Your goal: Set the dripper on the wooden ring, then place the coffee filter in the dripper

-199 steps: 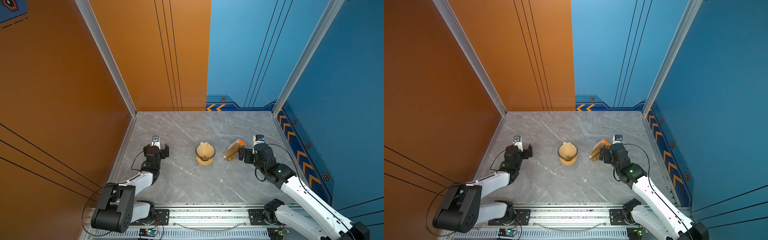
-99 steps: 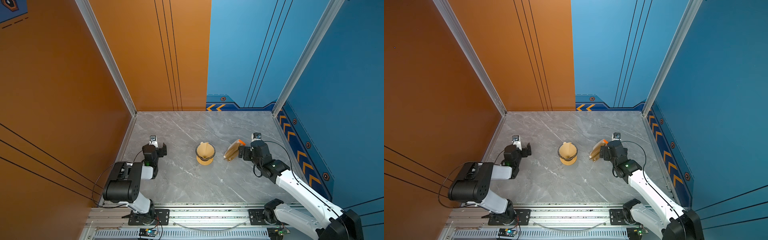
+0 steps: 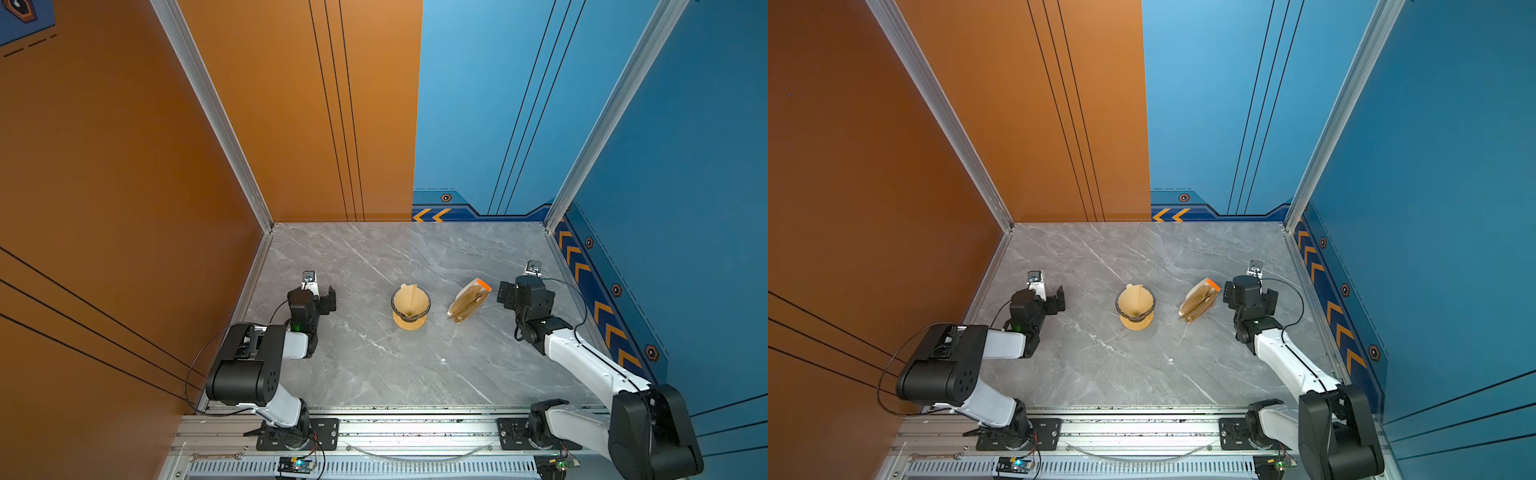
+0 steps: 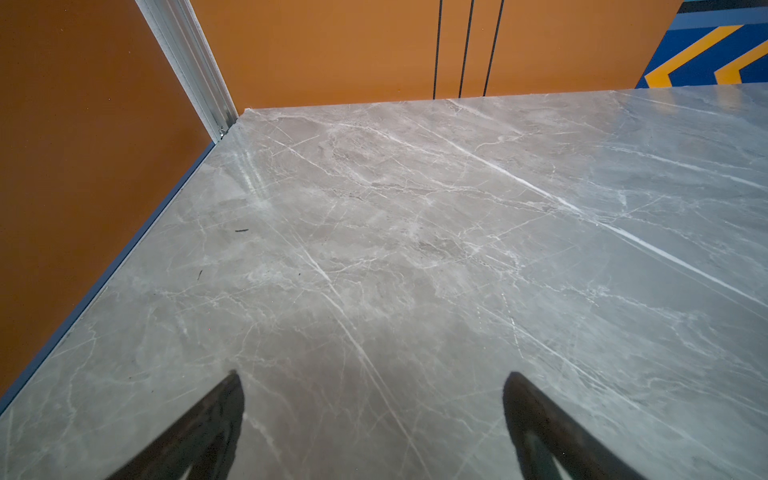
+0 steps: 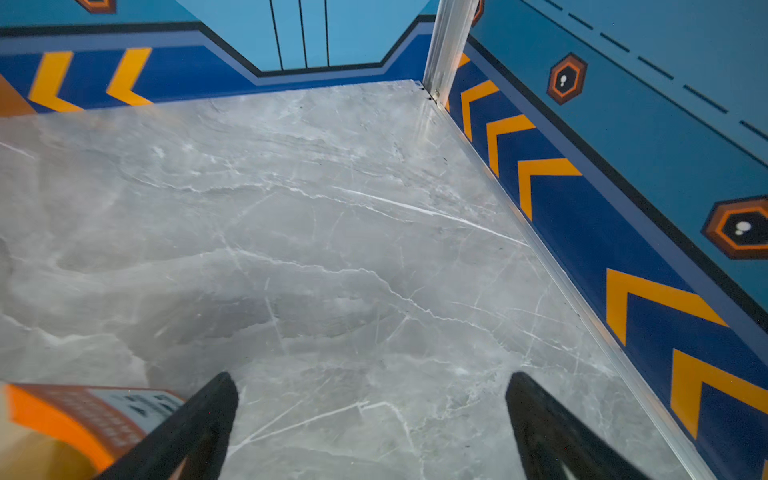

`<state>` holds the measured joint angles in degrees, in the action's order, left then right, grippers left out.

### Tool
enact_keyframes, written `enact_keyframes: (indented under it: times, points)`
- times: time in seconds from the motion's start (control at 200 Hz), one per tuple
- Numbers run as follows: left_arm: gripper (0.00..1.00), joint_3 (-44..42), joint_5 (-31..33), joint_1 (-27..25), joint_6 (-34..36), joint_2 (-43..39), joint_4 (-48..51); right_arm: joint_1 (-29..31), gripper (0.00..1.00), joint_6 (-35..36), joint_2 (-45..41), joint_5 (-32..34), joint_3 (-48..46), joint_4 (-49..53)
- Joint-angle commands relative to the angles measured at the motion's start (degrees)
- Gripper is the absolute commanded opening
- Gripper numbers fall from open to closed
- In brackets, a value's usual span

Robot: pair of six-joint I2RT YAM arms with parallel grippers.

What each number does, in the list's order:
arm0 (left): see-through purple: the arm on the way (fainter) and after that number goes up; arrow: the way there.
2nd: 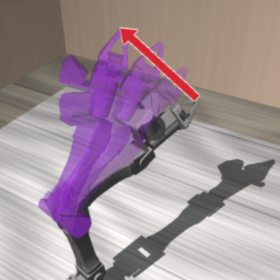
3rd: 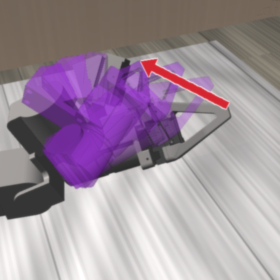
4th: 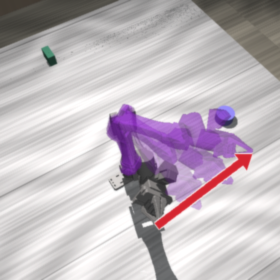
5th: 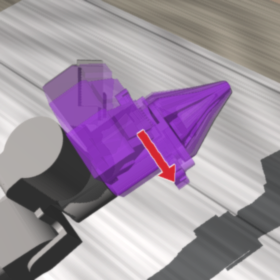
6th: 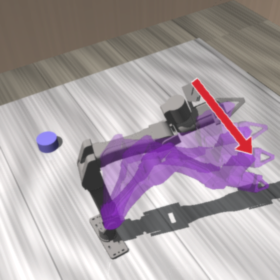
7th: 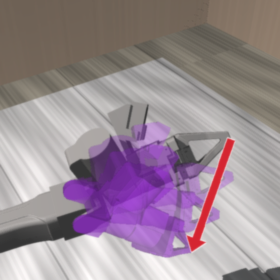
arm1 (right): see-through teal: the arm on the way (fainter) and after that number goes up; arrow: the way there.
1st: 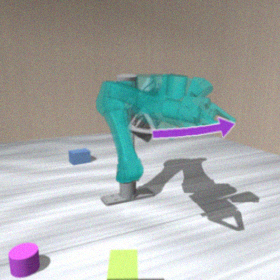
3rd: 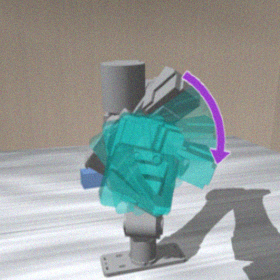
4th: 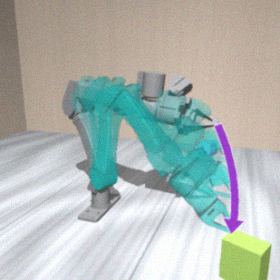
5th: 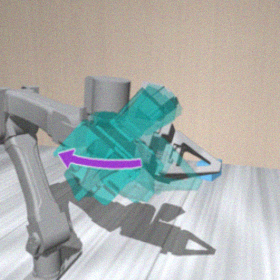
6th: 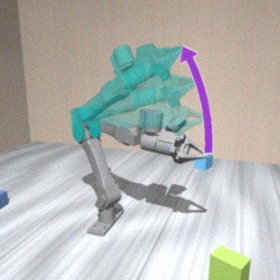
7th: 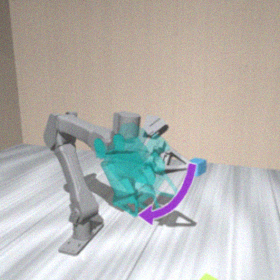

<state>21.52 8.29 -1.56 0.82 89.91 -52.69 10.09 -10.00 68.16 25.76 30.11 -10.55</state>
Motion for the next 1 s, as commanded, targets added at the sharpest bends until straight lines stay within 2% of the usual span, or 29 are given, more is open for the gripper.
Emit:
enact_keyframes:
  times: [0.0, 0.16, 0.22, 0.386, 0.446, 0.521, 0.581, 0.781, 0.816, 0.901, 0.946, 0.996]
  points:
    - [0.98, 0.4, -0.7, -0.3, -0.1, -0.5, 0.6, -0.8, 1.0, 5.1, 0.7, 0.2, -6.8, -19.8]
    - [0.98, 0.4, -0.7, -0.3, -0.2, -0.5, 0.6, -2.4, 1.0, 6.9, 6.7, -0.5, -7.9, -27.2]
    - [0.98, 0.4, -0.8, -0.3, -0.2, -0.5, 0.6, -2.5, 1.0, 7.7, 9.3, -0.8, -9.5, -33.6]
    - [0.98, 0.4, -0.7, -0.3, -0.2, -0.5, 0.6, -2.9, 1.0, 10.0, 17.7, -6.8, -11.2, -45.0]
    - [0.98, 0.4, -0.7, -0.3, 0.0, -0.5, 0.6, -6.3, 1.0, 7.9, 16.9, -13.8, -10.1, -39.5]
    - [0.98, 0.5, -0.7, -0.3, -0.1, -0.5, 0.6, -9.5, 1.0, 6.0, 20.8, -20.6, -8.9, -42.6]
    - [0.98, 0.4, -0.7, -0.2, -0.1, -0.5, 0.6, -9.7, 1.0, 5.1, 18.9, -18.6, -8.4, -38.5]
    - [0.98, 0.5, -0.7, -0.2, -0.1, -0.5, 0.6, -8.1, 1.0, 6.6, 19.6, -16.6, -8.1, -38.8]
    - [0.98, 0.5, -0.7, -0.2, -0.1, -0.5, 0.6, -8.7, 1.0, 6.5, 19.6, -18.7, -8.3, -39.2]
    - [0.98, 0.5, -0.7, -0.2, -0.1, -0.5, 0.5, -12.9, 1.0, 5.8, 19.6, -31.0, -11.6, -45.8]
    - [0.98, 0.4, -0.7, -0.3, -0.2, -0.5, 0.6, -13.8, 1.0, 4.9, 19.9, -31.9, -12.9, -48.5]
    - [0.98, 0.5, -0.7, -0.2, -0.2, -0.5, 0.6, -14.3, 1.0, 4.6, 19.9, -32.8, -12.1, -47.2]
